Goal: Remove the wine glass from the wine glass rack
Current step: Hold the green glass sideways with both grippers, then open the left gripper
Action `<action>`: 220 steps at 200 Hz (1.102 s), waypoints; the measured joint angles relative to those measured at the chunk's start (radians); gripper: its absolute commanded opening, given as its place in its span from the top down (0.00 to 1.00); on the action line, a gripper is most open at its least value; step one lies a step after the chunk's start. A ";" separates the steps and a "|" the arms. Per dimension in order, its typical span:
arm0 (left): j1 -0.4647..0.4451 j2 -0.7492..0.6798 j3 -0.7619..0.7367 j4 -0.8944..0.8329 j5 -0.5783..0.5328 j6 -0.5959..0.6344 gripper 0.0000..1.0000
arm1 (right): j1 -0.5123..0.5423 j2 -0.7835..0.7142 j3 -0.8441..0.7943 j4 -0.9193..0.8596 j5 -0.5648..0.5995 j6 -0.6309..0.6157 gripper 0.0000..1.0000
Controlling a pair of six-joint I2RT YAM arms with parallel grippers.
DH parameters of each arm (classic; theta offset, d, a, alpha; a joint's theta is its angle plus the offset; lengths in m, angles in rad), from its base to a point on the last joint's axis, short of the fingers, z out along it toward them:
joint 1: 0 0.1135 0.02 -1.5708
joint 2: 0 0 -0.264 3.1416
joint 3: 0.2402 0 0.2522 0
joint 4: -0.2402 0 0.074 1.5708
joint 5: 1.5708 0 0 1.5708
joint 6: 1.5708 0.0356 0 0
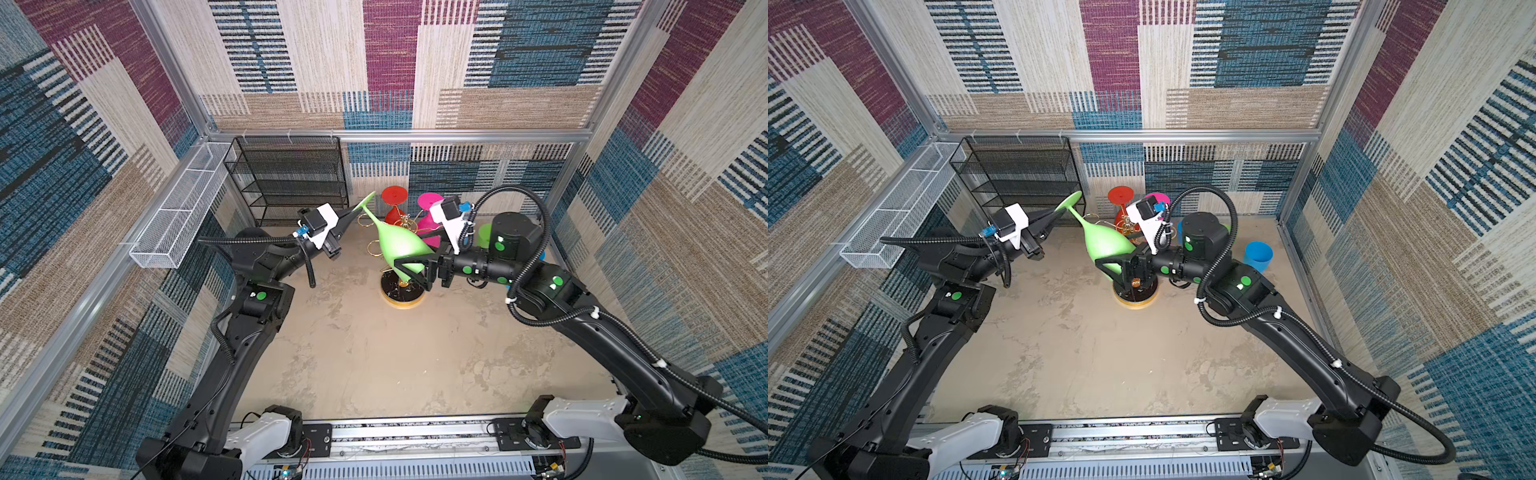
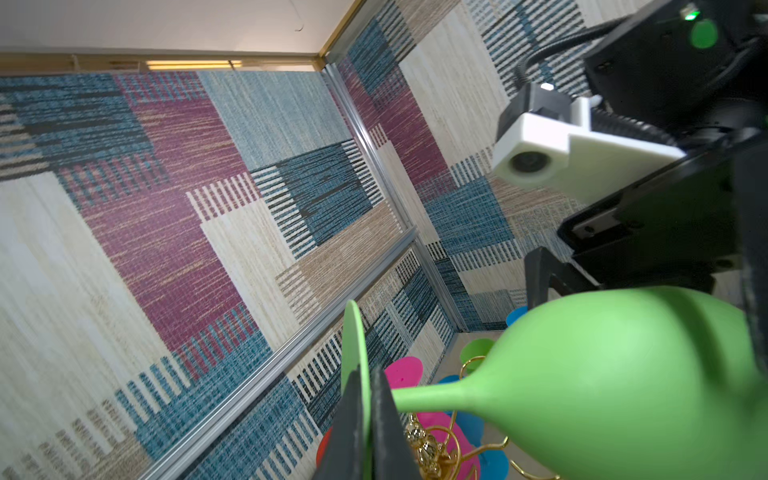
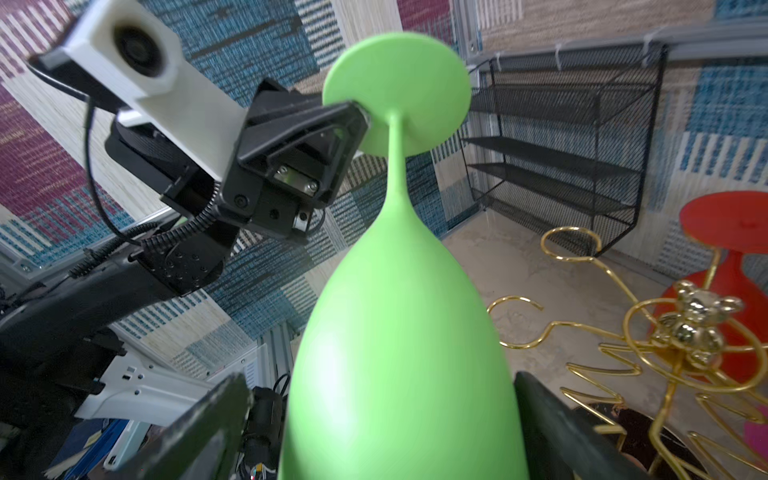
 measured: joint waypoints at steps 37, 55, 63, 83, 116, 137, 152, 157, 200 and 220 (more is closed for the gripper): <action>0.002 -0.006 0.030 -0.182 -0.196 -0.175 1.00 | -0.063 -0.126 -0.074 0.087 0.026 0.050 0.07; 0.004 -0.009 0.029 -0.241 -0.259 -0.257 1.00 | -0.091 -0.160 -0.100 0.100 0.031 0.075 0.12; 0.004 -0.013 0.019 -0.253 -0.280 -0.296 1.00 | -0.101 -0.170 -0.111 0.109 0.033 0.085 0.15; 0.003 -0.024 -0.004 -0.277 -0.305 -0.362 1.00 | -0.112 -0.176 -0.130 0.117 0.037 0.113 0.19; 0.003 -0.037 -0.022 -0.289 -0.314 -0.427 1.00 | -0.113 -0.143 -0.134 0.131 0.037 0.131 0.26; 0.004 -0.040 -0.026 -0.290 -0.320 -0.450 1.00 | -0.114 -0.110 -0.133 0.132 0.037 0.139 0.28; 0.003 -0.041 -0.026 -0.290 -0.320 -0.461 1.00 | -0.114 -0.087 -0.132 0.137 0.037 0.147 0.30; 0.003 -0.042 -0.027 -0.289 -0.320 -0.462 1.00 | -0.114 -0.078 -0.131 0.138 0.037 0.148 0.30; 0.004 -0.043 -0.028 -0.289 -0.300 -0.490 1.00 | -0.114 -0.008 -0.121 0.185 0.040 0.161 0.36; 0.004 -0.043 -0.028 -0.289 -0.290 -0.496 1.00 | -0.114 0.029 -0.103 0.202 0.047 0.162 0.43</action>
